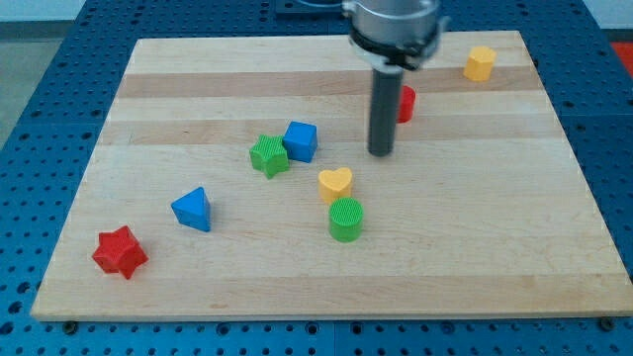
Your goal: Push the green circle along with yellow to the center
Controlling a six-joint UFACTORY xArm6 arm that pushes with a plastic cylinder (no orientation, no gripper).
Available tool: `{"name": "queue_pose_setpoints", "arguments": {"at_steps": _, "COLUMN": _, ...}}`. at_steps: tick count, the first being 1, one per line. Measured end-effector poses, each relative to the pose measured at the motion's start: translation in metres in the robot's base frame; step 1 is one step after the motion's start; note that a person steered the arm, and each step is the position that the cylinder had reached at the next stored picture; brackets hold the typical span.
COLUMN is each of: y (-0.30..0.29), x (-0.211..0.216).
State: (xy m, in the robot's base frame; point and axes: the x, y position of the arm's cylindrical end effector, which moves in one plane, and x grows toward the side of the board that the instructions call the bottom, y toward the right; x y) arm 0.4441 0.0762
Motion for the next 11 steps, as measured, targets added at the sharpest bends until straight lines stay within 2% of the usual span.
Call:
{"name": "queue_pose_setpoints", "arguments": {"at_steps": 2, "y": 0.058, "x": 0.157}}
{"name": "queue_pose_setpoints", "arguments": {"at_steps": 3, "y": 0.047, "x": 0.174}}
{"name": "queue_pose_setpoints", "arguments": {"at_steps": 5, "y": -0.063, "x": 0.174}}
{"name": "queue_pose_setpoints", "arguments": {"at_steps": 6, "y": -0.07, "x": 0.155}}
{"name": "queue_pose_setpoints", "arguments": {"at_steps": 9, "y": -0.021, "x": 0.006}}
{"name": "queue_pose_setpoints", "arguments": {"at_steps": 10, "y": -0.019, "x": -0.018}}
{"name": "queue_pose_setpoints", "arguments": {"at_steps": 11, "y": -0.019, "x": -0.011}}
